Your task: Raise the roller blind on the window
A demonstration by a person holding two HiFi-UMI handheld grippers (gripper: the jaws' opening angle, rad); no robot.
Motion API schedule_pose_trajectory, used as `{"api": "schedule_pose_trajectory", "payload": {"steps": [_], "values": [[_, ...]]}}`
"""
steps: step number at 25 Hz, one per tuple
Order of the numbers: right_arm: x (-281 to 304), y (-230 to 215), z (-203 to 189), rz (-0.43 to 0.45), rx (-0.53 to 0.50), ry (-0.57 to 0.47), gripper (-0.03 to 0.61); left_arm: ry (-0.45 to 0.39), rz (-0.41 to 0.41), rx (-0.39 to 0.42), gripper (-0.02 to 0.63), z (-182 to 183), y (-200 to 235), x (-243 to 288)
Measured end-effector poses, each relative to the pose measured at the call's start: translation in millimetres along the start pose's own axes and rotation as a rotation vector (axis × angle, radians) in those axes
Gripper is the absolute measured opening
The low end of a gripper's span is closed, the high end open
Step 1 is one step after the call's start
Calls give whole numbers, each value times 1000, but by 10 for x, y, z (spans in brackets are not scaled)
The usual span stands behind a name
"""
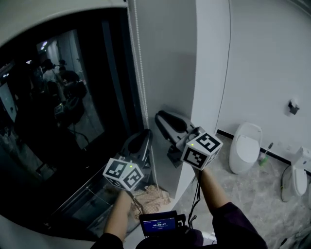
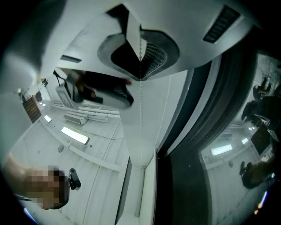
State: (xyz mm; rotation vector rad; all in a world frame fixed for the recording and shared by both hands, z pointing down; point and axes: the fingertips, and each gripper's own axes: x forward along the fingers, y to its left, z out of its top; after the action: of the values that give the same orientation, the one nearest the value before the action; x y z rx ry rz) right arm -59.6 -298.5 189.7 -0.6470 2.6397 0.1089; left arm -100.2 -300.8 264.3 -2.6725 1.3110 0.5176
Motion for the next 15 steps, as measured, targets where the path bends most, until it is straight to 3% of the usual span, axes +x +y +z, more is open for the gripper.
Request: {"api": "schedule_pose_trajectory", "payload": {"steps": [2,7,10,15], "values": [[244,104,212,37,-40,6,80,18,-2,-8,17,-165,-23,-93],[573,227,406,40,-112,14,81,23,-3,-14,17,-259,-55,-225],[591,219,432,32,-130,-3,26,23,0,1,17,-225,-61,-220],[555,254,296,41,-127,20,14,49,9,-29,17,-371,-28,-305]]}}
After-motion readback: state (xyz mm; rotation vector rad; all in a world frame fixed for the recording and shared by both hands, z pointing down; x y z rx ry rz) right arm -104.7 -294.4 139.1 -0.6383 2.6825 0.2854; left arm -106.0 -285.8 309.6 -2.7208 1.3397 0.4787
